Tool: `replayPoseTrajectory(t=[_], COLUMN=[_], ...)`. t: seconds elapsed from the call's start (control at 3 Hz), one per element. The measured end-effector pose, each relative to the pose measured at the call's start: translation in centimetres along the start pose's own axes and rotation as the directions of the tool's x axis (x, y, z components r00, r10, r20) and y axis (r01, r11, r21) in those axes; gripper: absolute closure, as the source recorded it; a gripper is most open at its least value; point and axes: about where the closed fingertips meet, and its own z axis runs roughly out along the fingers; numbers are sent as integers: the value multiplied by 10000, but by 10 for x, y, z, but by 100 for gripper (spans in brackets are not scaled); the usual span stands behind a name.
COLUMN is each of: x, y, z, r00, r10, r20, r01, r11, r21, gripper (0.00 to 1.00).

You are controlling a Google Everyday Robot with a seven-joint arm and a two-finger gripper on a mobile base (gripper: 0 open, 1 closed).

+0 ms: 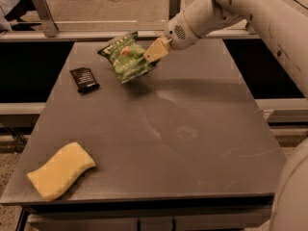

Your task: Move green jalapeno chip bag near rxbar chocolate

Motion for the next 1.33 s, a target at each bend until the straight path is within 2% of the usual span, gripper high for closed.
replayPoseTrajectory(t=[0.33, 0.67, 1.0, 1.33], x=[-8, -13, -16, -17], y=[18, 28, 31, 30], z=[17, 30, 39, 42], r00=[9998, 9998, 9999, 9999], r10=[-172, -149, 106, 134], r20=[-35, -121, -123, -84], r01=[169, 140, -108, -136], r11=[9981, 9975, 9998, 9998], r21=[-594, -700, -184, -165], gripper=[100, 84, 61, 37])
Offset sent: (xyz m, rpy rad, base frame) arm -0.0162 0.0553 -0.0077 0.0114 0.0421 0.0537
